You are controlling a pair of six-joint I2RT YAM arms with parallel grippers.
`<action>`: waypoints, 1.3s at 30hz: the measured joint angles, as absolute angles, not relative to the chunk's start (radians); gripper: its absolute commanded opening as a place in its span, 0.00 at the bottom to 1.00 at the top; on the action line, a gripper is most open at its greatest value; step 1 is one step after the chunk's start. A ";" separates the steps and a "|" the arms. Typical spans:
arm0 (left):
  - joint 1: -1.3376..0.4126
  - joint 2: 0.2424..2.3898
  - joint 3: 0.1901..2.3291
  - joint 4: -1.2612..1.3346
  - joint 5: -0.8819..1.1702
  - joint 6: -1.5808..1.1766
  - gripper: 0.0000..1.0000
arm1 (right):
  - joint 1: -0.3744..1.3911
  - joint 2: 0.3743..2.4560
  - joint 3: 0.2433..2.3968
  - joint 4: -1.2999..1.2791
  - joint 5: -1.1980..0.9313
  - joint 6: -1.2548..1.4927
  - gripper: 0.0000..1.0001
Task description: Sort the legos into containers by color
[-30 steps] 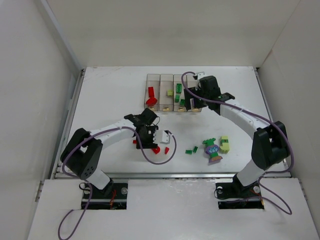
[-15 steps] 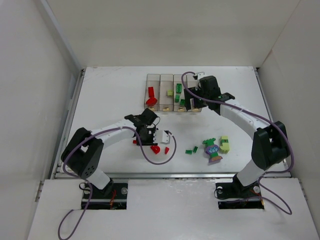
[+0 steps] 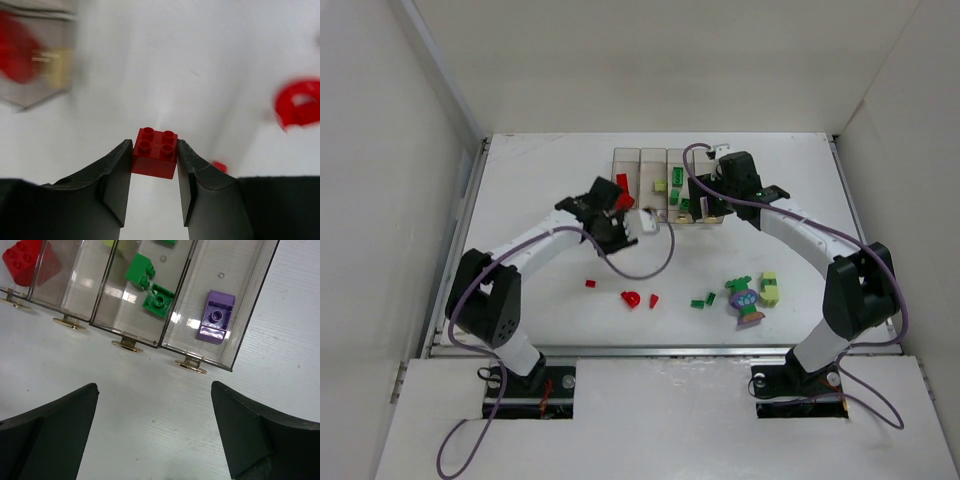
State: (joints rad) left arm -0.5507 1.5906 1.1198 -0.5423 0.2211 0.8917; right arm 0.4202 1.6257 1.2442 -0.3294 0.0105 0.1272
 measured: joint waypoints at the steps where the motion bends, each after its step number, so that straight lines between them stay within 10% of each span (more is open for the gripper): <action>1: -0.522 1.599 1.174 -0.518 0.233 0.847 0.00 | 0.420 1.626 1.244 -0.329 0.010 0.129 1.00; 16: -0.404 1.863 1.430 -0.120 0.146 0.534 0.21 | 0.420 1.612 1.244 -0.334 0.014 0.155 1.00; 21: -0.405 1.909 1.460 -0.093 0.119 0.532 0.75 | 0.420 1.584 1.243 -0.335 0.020 0.156 1.00; 25: -0.405 1.909 1.501 -0.077 0.110 0.526 1.00 | 0.420 1.571 1.234 -0.333 0.021 0.162 1.00; 39: -0.405 1.608 1.376 -0.526 0.244 0.976 0.86 | 0.440 1.565 1.196 -0.336 0.024 0.176 1.00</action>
State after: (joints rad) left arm -0.4046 1.6077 1.3758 -0.5259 0.2443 0.9756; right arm 0.4404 1.5650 1.1965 -0.3359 0.0238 0.1761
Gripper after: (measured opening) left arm 0.871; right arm 0.998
